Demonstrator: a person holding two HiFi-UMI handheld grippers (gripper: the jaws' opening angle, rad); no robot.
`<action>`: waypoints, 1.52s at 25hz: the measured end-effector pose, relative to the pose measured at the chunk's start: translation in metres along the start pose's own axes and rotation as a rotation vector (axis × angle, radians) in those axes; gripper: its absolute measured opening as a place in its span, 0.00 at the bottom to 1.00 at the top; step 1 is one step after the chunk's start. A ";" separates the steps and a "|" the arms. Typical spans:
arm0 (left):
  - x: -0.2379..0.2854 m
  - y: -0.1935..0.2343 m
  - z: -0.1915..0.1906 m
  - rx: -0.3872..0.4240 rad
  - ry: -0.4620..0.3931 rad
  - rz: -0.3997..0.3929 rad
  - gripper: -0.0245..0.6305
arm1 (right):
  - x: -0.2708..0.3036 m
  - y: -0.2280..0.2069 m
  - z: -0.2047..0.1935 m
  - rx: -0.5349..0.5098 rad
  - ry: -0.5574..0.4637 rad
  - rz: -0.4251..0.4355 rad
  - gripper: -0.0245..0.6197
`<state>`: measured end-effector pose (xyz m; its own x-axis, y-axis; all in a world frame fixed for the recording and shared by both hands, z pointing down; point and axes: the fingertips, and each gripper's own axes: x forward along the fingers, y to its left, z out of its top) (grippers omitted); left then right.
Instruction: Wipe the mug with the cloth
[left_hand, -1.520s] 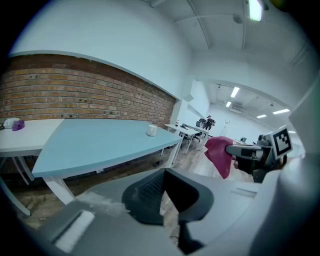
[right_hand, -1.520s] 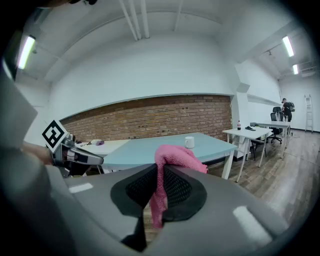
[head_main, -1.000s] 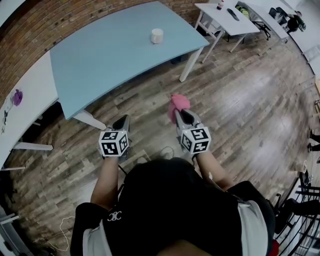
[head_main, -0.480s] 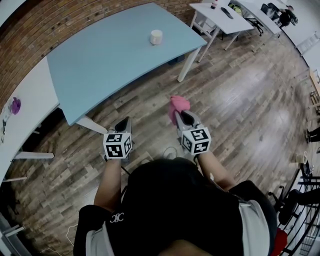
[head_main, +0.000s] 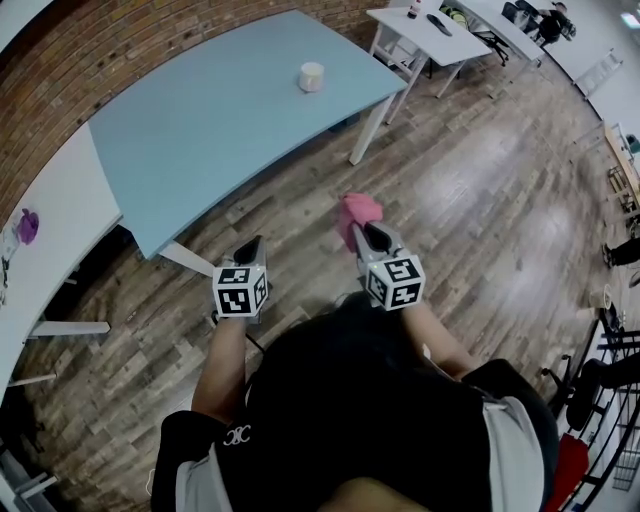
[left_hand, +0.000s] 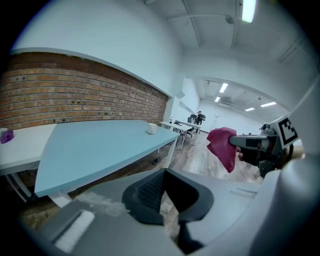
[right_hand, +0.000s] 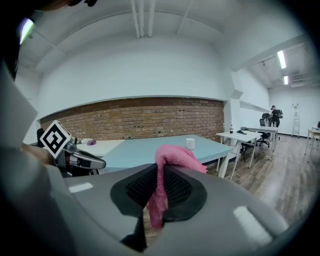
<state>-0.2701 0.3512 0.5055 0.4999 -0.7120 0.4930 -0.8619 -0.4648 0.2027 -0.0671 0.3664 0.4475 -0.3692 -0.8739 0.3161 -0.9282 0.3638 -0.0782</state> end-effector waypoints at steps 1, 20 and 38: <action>-0.001 0.002 0.002 0.000 -0.005 -0.001 0.04 | 0.001 0.001 0.003 -0.006 -0.002 -0.004 0.09; 0.032 0.021 0.019 0.003 -0.060 0.035 0.04 | 0.039 -0.046 0.030 -0.040 -0.061 -0.017 0.09; 0.180 0.067 0.101 -0.033 -0.039 0.177 0.04 | 0.214 -0.170 0.075 0.003 -0.076 0.083 0.09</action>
<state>-0.2293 0.1384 0.5223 0.3421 -0.8015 0.4904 -0.9389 -0.3130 0.1434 0.0085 0.0935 0.4572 -0.4474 -0.8626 0.2362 -0.8942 0.4352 -0.1045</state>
